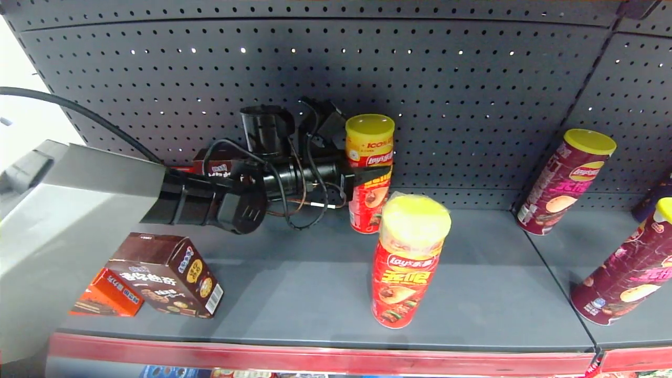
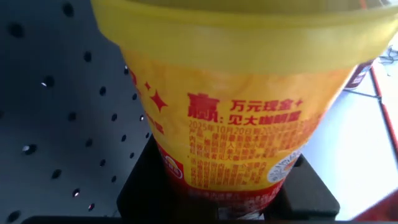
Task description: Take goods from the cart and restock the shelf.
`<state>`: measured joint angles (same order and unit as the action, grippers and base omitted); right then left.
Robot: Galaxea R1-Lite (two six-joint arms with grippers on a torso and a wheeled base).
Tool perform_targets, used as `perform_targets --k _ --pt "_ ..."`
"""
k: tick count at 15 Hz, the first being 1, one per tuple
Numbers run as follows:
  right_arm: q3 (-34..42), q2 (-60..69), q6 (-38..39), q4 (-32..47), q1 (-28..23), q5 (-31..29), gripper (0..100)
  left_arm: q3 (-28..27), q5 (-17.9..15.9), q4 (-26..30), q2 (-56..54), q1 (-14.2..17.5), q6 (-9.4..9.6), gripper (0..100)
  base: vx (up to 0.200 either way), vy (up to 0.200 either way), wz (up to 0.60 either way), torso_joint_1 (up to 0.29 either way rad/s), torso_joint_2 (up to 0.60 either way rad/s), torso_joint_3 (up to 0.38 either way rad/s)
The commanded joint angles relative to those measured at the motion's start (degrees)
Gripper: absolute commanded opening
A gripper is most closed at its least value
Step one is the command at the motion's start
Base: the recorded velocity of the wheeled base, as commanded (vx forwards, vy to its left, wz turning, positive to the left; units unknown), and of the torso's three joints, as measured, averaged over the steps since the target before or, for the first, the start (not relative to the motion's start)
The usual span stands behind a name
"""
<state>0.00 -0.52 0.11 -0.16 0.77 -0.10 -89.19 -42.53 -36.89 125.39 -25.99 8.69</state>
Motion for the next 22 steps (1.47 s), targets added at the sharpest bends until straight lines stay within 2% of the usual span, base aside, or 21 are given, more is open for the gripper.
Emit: perform_targets --k 1,5,8,9,14,20,21,22 --pt "0.0 -0.27 -0.02 -0.02 0.02 0.01 100 -1.6 -0.09 -0.03 3.37 -0.46 1.06 0 0.0 0.0 0.0 0.0 0.0 0.0" --pt "0.0 -0.27 0.07 -0.02 0.02 0.01 100 -4.94 -0.01 -0.03 6.62 -1.43 1.06 0 0.0 0.0 0.0 0.0 0.0 0.0" --pt "0.0 -0.27 -0.02 -0.02 0.02 0.01 100 -5.47 -0.01 -0.03 7.41 -1.78 1.06 0 0.0 0.0 0.0 0.0 0.0 0.0" --pt "0.0 -0.27 -0.02 -0.02 0.02 0.01 100 -5.47 -0.01 -0.11 7.41 -1.78 1.15 100 0.0 0.0 0.0 0.0 0.0 0.0" --pt "0.0 -0.18 0.07 -0.02 0.02 0.01 100 -3.01 -0.01 0.85 4.16 -1.61 1.06 100 0.0 0.0 0.0 0.0 0.0 0.0" --pt "0.0 -0.18 -0.02 -0.02 0.02 0.01 100 -0.73 0.78 11.4 -4.81 -1.26 1.24 100 0.0 0.0 0.0 0.0 0.0 0.0" --pt "0.0 -0.18 -0.02 -0.02 0.02 0.01 100 0.42 2.19 13.42 -6.04 -1.34 3.26 100 0.0 0.0 0.0 0.0 0.0 0.0" --pt "0.0 -0.27 -0.02 -0.02 0.02 0.01 100 1.65 4.56 14.3 -6.48 -1.43 6.25 100 0.0 0.0 0.0 0.0 0.0 0.0"
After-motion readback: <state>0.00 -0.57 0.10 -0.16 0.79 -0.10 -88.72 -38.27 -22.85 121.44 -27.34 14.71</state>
